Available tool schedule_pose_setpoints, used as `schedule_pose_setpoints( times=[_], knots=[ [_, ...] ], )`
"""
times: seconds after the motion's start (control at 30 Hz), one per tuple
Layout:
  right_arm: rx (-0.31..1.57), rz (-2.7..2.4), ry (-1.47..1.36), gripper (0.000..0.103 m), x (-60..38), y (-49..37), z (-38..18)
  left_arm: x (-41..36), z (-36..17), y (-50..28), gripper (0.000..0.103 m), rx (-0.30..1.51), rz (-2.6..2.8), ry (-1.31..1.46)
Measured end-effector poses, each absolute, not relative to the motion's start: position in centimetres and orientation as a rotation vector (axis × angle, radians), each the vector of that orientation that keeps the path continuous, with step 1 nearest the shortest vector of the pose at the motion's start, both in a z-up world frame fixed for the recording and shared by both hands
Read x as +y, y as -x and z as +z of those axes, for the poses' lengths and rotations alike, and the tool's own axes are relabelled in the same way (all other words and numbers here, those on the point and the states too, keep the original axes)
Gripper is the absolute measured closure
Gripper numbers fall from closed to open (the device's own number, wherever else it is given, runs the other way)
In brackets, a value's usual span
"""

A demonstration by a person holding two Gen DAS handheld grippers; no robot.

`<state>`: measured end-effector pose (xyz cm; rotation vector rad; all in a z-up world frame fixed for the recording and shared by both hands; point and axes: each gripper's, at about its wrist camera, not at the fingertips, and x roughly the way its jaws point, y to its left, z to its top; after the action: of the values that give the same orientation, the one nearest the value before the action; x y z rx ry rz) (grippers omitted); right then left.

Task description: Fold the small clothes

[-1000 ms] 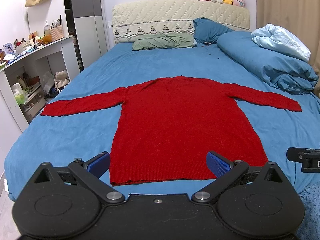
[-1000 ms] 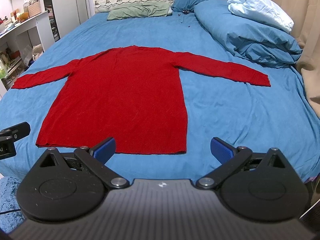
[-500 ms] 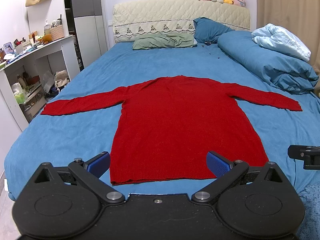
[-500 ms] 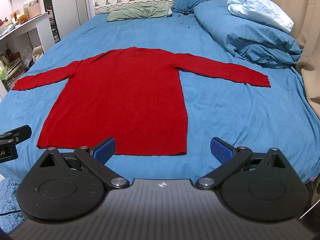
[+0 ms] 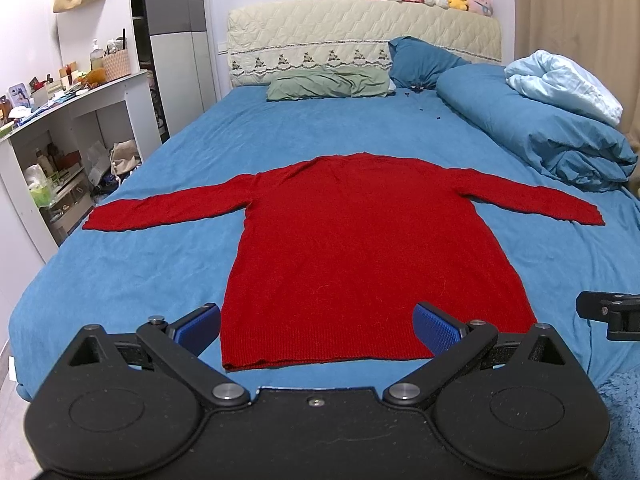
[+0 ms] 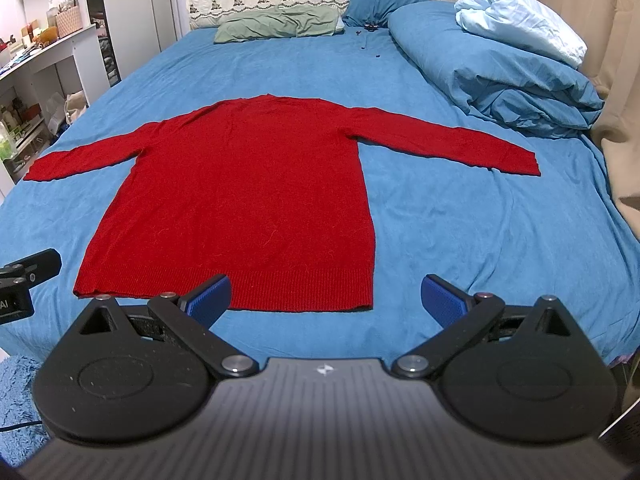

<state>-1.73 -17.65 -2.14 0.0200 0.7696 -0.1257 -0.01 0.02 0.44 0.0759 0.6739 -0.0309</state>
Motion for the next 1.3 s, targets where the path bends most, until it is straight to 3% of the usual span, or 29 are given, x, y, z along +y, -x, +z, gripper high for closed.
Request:
schedule_pose_setpoints(
  times=[1.03,1.3],
  knots=[
    [0.760,-0.107,-0.003,0.000,-16.8,1.6,-1.6,0.5,1.0,0.1,0.000,0.678,-0.027,-0.049],
    [0.710,-0.137,-0.050,0.000,-19.3,0.5,0.3,-1.1,5.2,-3.4,0.000,0.571,-0.087,-0.060]
  ],
)
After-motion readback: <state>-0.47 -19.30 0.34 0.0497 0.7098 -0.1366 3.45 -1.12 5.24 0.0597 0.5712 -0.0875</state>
